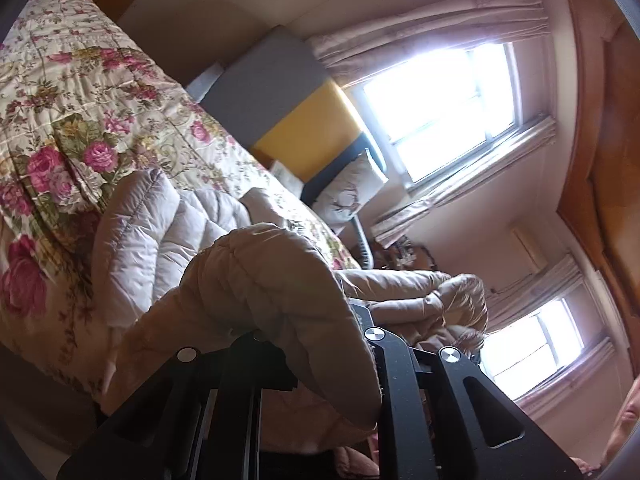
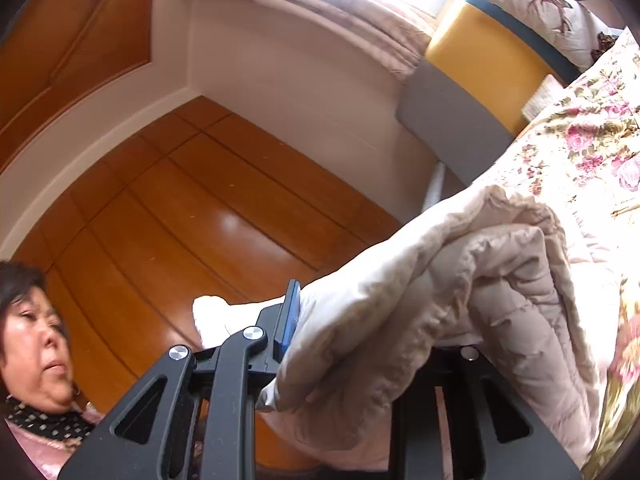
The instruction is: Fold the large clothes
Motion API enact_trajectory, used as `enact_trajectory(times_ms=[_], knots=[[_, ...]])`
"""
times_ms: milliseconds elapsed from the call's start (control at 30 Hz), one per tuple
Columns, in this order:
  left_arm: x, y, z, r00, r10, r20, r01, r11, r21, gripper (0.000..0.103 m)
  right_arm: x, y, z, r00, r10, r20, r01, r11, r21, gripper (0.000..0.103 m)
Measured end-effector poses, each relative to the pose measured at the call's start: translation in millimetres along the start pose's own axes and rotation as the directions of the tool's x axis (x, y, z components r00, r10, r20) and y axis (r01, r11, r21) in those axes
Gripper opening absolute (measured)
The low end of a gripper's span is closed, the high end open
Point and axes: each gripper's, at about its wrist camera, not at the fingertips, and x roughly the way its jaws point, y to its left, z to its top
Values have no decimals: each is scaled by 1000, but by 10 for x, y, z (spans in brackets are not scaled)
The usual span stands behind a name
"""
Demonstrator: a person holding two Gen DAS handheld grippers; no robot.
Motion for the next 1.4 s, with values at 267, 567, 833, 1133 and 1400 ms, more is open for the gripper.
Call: enact_trajectory(times_ms=[267, 567, 833, 1133, 1400], knots=[[534, 288, 271, 993, 115, -18, -115, 993, -24, 14, 322, -475, 140, 988, -155, 17, 153, 985, 77, 24], [968, 722, 408, 972, 232, -21, -233, 966, -110, 37, 528, -937, 153, 934, -354, 49, 344, 928, 139, 64], [763, 902, 517, 997, 35, 68, -14, 956, -293, 78, 278, -817, 206, 825, -548, 136, 546, 836, 53, 90], [706, 241, 618, 975, 212, 60, -207, 975, -79, 89, 728, -222, 164, 697, -714, 65, 704, 666, -246, 91], [1609, -307, -62, 847, 515, -133, -440, 820, 366, 74, 1550, -229, -64, 589, -791, -167, 690, 599, -407, 74]])
